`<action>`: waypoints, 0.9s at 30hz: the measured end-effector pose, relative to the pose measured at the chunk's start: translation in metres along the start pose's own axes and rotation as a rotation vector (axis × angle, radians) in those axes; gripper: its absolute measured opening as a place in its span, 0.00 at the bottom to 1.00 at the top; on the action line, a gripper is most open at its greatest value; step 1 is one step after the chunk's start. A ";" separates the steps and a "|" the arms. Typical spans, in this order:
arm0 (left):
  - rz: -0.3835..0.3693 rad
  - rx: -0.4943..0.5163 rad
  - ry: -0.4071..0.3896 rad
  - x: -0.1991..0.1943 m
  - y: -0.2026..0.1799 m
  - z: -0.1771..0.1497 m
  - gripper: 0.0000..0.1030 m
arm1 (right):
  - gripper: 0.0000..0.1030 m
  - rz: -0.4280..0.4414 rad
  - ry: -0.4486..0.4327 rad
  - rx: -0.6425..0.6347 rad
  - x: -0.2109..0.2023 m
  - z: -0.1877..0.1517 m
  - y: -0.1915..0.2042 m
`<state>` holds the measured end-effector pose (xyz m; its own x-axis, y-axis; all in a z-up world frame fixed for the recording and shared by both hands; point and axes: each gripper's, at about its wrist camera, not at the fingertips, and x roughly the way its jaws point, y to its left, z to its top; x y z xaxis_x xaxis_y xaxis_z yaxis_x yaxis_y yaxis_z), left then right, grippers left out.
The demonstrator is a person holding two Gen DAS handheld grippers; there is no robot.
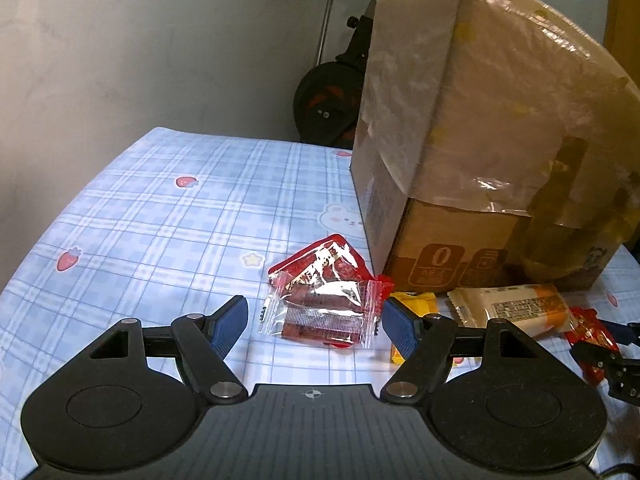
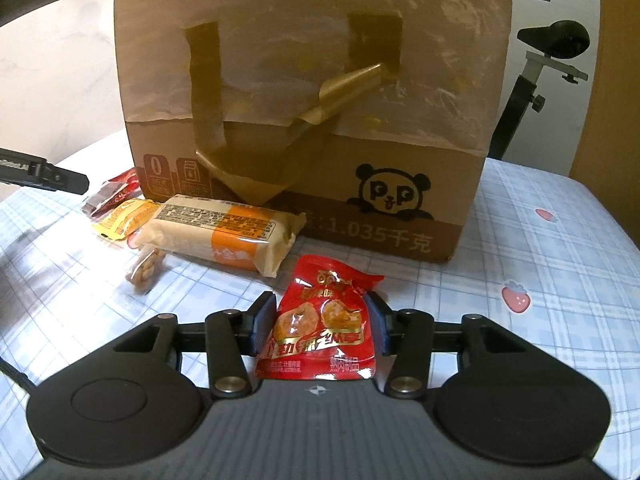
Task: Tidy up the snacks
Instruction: 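Grasp the red snack packet with the right tool while the left tool closes on the red-and-white packets, then lift both held packets up toward the box opening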
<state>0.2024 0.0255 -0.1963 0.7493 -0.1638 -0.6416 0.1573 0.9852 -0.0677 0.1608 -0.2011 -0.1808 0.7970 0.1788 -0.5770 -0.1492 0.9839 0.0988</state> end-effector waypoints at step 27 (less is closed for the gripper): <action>-0.023 0.020 0.033 -0.010 -0.022 -0.025 0.33 | 0.49 0.008 0.004 0.009 0.000 0.000 -0.001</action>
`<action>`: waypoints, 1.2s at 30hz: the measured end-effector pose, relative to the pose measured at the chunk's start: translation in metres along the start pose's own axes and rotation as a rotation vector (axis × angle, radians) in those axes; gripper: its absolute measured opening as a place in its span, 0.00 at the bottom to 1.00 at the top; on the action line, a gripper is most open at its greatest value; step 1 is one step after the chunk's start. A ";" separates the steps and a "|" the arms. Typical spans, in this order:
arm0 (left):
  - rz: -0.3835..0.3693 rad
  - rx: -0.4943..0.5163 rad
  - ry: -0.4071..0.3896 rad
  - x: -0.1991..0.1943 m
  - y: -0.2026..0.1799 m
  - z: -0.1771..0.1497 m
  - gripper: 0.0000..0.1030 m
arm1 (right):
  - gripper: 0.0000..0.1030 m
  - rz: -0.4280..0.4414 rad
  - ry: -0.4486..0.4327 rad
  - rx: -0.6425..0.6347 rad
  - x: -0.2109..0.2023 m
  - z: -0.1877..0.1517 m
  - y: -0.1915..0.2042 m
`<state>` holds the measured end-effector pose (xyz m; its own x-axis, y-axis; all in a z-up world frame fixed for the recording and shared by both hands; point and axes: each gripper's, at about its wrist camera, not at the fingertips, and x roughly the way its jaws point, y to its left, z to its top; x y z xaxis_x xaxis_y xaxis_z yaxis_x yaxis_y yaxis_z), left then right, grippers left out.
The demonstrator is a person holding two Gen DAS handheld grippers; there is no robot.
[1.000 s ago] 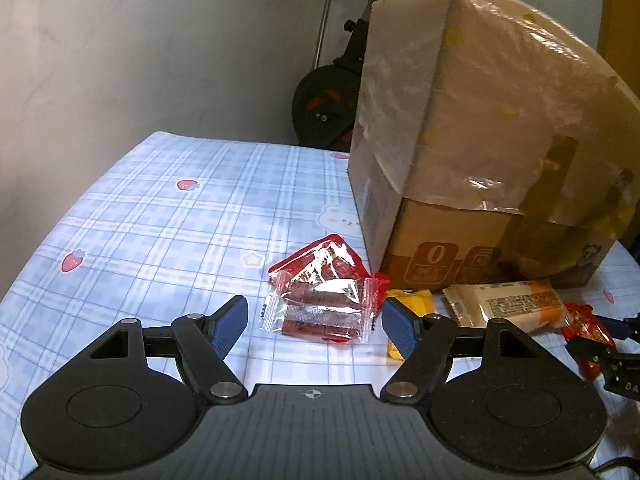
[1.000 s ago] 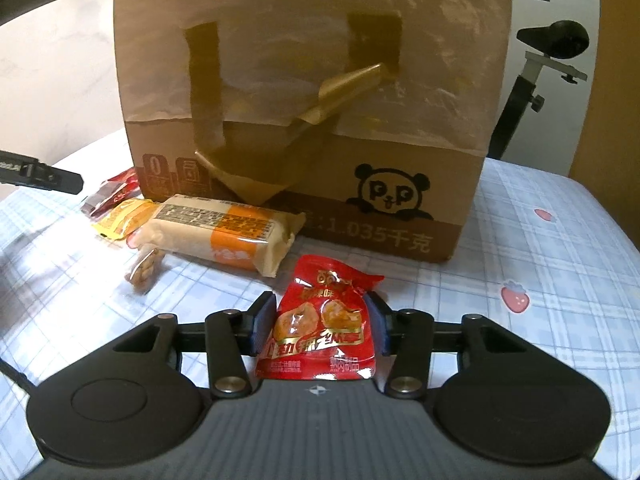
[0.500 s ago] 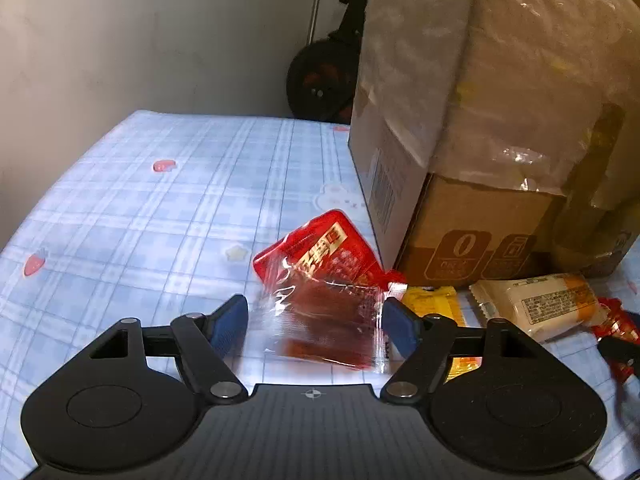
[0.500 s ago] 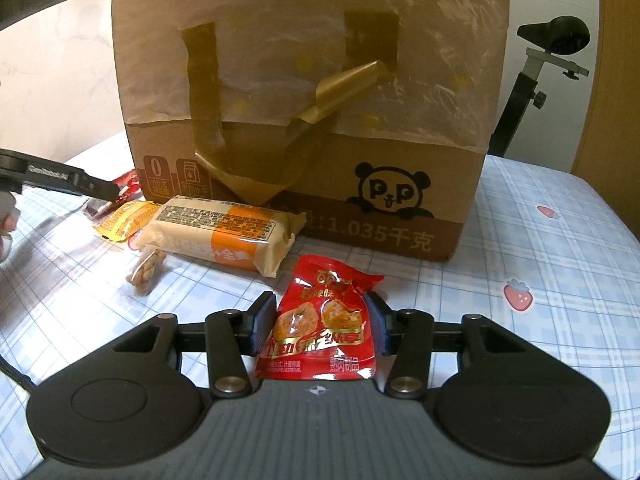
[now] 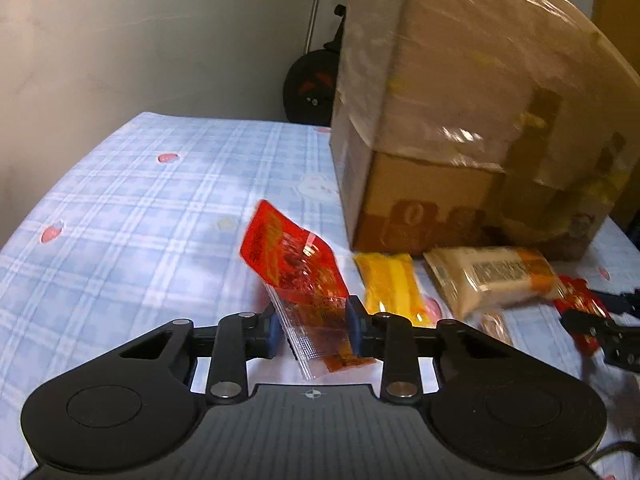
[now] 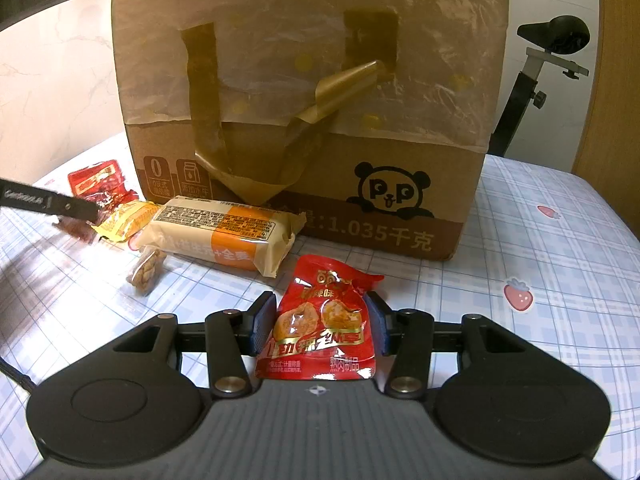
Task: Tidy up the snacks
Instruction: 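Lift both held packets up toward the box opening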
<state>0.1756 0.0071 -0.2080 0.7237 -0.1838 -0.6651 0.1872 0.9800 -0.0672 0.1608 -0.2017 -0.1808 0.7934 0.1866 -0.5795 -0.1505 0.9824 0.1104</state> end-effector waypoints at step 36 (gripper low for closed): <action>-0.095 -0.015 -0.096 -0.045 -0.025 -0.022 0.05 | 0.49 0.042 -0.026 0.022 -0.006 -0.002 -0.002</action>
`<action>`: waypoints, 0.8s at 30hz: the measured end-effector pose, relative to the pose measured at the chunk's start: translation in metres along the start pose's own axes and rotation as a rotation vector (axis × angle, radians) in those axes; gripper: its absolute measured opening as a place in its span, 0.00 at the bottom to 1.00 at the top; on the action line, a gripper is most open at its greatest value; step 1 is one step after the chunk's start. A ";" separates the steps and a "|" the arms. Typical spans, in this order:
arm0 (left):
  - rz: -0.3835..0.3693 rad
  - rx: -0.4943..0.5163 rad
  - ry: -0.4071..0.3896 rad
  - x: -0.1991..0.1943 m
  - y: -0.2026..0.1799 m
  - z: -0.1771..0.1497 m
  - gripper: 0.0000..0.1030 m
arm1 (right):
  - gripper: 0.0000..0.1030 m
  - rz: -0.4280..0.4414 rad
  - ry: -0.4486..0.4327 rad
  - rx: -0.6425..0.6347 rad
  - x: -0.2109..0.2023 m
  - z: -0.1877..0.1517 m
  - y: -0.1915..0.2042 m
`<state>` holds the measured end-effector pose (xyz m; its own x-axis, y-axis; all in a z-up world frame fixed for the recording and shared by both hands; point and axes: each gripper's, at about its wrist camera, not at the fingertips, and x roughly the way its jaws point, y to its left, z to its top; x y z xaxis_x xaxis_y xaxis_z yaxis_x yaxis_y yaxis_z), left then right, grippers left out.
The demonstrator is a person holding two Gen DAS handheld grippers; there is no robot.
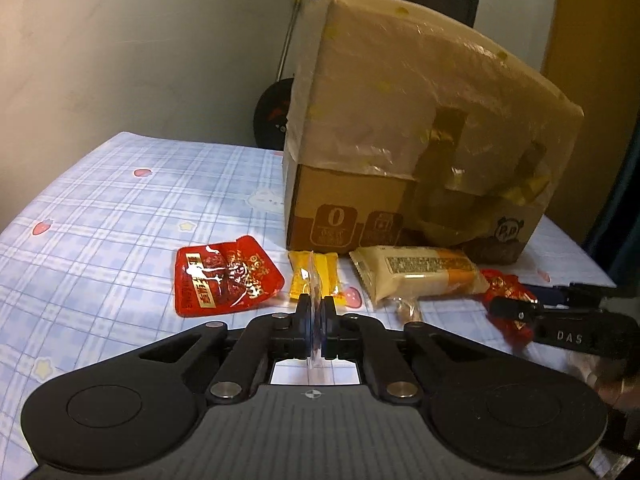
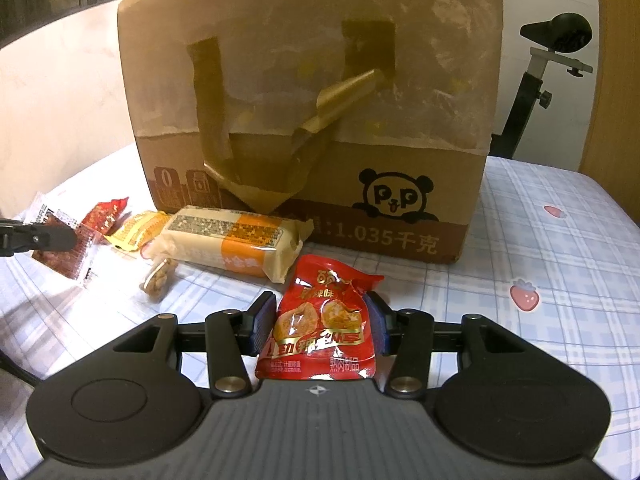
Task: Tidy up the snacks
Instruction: 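Lift both held packets up toward the box opening, then open both tools over the box to drop the packets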
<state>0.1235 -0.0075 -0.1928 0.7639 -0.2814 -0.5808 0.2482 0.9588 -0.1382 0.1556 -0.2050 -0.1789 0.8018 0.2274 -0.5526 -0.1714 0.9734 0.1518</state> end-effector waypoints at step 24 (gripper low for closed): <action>-0.106 0.028 -0.286 -0.053 -0.028 0.110 0.05 | 0.49 0.029 -0.358 0.045 -0.099 0.085 -0.024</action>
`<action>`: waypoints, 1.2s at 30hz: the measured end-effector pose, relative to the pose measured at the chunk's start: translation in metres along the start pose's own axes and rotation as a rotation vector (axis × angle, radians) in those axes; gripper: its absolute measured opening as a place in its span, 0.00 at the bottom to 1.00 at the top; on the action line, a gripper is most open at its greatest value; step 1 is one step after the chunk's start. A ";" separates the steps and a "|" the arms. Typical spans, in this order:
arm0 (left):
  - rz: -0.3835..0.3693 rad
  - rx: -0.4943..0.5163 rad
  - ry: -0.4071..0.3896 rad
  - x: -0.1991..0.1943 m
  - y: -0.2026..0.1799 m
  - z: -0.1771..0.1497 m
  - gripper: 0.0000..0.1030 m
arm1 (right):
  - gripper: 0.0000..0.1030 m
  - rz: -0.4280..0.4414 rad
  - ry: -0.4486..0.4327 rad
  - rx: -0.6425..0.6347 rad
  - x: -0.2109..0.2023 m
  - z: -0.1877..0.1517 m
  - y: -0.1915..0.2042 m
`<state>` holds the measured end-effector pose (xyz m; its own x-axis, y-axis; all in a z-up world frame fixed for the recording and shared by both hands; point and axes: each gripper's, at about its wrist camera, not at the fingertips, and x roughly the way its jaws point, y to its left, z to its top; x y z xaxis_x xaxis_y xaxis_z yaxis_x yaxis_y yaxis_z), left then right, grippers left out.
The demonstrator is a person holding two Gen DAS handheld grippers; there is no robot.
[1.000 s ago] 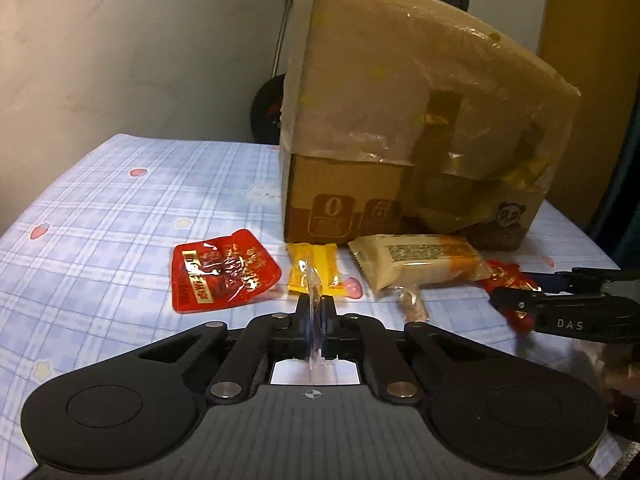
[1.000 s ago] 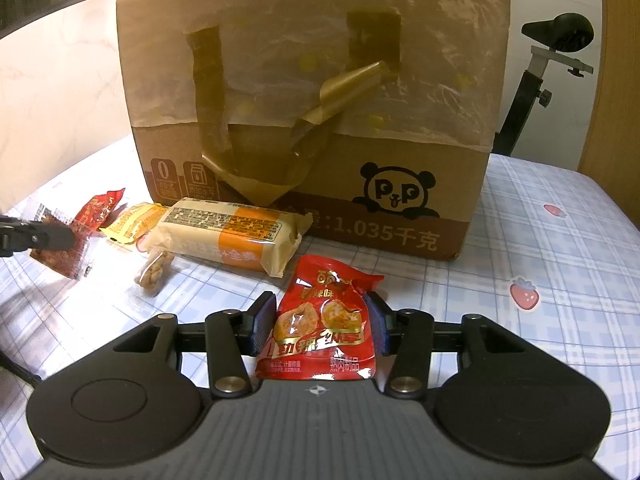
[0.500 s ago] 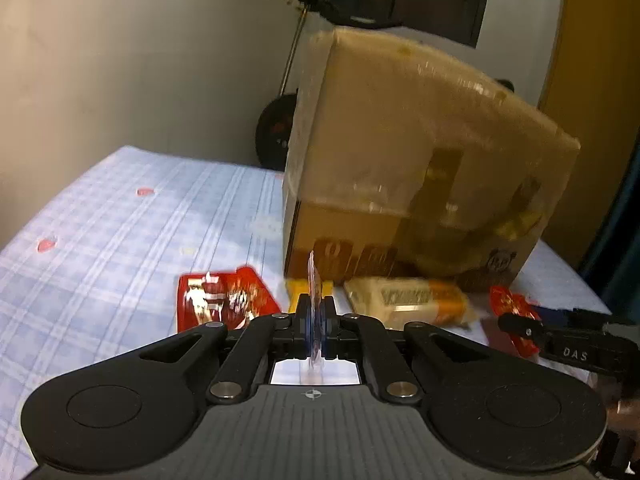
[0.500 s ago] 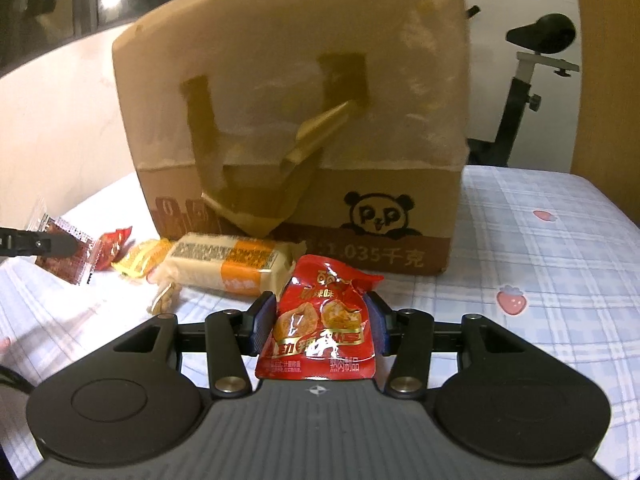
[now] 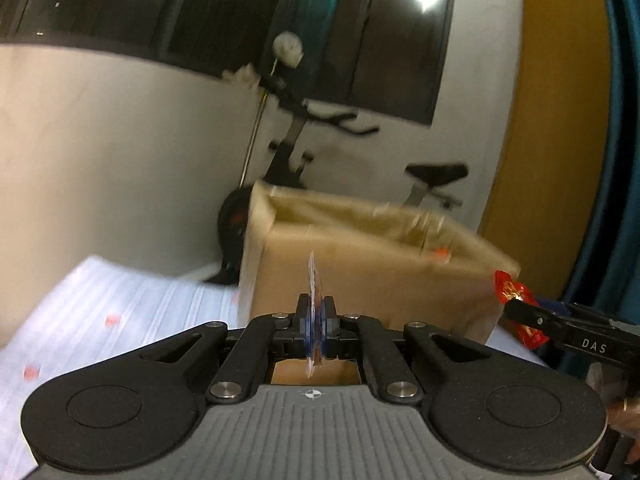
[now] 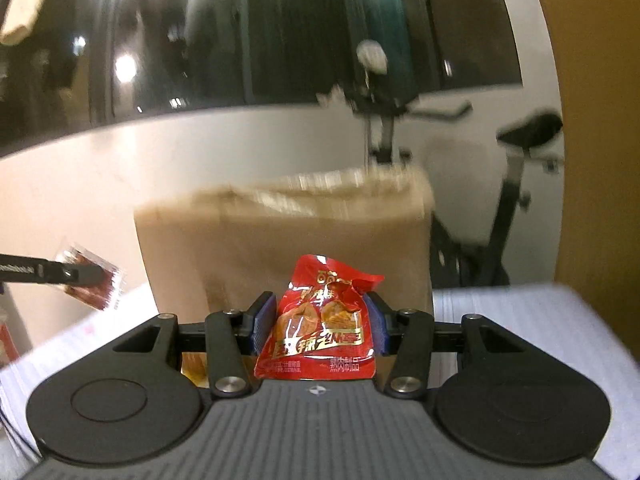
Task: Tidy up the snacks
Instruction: 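Open both tools over the box to drop the packets, then move both tools back down to the snacks beside the box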
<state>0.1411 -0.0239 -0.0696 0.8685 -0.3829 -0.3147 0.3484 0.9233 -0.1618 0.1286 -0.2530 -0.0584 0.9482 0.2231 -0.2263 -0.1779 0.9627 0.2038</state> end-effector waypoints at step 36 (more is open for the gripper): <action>0.093 -0.093 0.039 0.095 0.035 0.082 0.91 | 1.00 0.028 0.000 0.024 0.097 0.089 -0.024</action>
<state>0.2645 -0.0257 -0.0280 0.8807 -0.2987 -0.3678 0.2315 0.9486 -0.2159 0.2484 -0.2677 -0.0007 0.9431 0.2496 -0.2199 -0.1977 0.9522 0.2329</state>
